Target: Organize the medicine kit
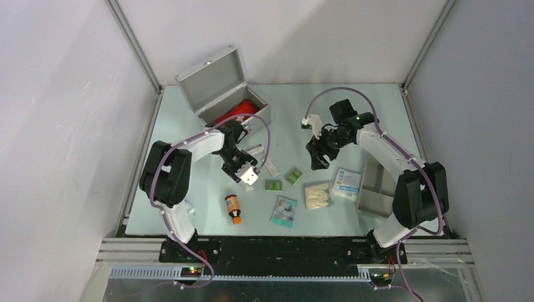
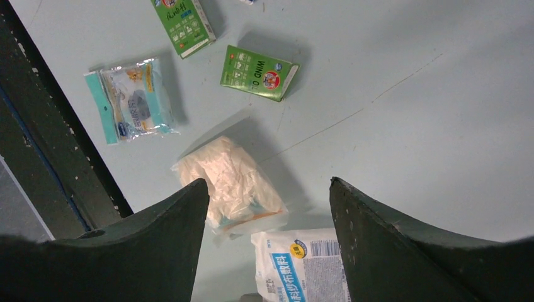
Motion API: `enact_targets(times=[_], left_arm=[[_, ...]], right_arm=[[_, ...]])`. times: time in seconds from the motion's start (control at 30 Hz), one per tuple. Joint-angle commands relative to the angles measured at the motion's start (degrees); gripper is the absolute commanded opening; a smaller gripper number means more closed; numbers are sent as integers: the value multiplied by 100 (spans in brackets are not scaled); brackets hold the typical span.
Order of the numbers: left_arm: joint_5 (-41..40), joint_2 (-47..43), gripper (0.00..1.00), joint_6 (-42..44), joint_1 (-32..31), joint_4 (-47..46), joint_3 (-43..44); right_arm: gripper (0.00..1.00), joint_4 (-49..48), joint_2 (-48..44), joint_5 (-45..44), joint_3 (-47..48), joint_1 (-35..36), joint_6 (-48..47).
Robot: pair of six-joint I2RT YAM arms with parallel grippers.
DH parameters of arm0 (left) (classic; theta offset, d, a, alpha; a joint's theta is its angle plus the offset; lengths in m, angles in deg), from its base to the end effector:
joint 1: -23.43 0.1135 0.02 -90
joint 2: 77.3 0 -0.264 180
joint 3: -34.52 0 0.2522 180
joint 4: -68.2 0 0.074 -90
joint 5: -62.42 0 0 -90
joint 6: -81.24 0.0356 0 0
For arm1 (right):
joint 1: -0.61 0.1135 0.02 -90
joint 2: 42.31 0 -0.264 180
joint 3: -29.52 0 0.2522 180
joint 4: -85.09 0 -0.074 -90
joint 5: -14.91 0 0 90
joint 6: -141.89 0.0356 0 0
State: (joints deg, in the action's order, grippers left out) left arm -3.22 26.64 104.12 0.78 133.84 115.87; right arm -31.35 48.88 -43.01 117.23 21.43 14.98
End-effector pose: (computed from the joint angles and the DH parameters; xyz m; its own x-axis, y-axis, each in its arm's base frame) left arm 0.2894 -0.1367 0.1665 0.6927 0.6204 -0.3678 0.7089 -0.6796 0.1887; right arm 0.2904 0.1306 0.2662 -0.3910 -0.6931 -0.6056 -0.9125 0.3778 0.1567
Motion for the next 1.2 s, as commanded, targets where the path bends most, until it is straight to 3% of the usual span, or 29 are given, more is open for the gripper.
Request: enact_targets(times=[0.0, 0.2, 0.37, 0.53, 0.63, 0.8, 0.9, 1.03, 1.17], left_arm=[[252, -201, 59, 326, -90, 301, 103], [922, -572, 43, -677, -118, 423, 278], [992, -602, 38, -1060, -93, 655, 392], [1153, -529, 18, -1853, 113, 692, 711], [1450, -451, 14, -2769, 291, 701, 1033], [1760, -546, 11, -3322, 473, 709, 1099], [1942, -560, 7, -4272, 653, 693, 1504], [2360, -481, 7, -6255, 1133, 633, 2345], [1835, -505, 6, -8126, 1584, 171, 2893]], right_arm=[[75, -90, -171, -54, -93, -16, -106], [74, -153, -21, -82, -4, -17, -106], [74, -126, 109, -85, 116, -21, -129], [74, -181, 194, -105, 170, -59, -133], [74, -193, 213, -132, 176, -74, -138], [74, -202, 231, -195, 181, -78, -150], [74, -196, 239, -228, 186, -79, -153], [74, -214, 255, -255, 185, -79, -166], [74, -264, 321, -254, 189, -74, -168]])
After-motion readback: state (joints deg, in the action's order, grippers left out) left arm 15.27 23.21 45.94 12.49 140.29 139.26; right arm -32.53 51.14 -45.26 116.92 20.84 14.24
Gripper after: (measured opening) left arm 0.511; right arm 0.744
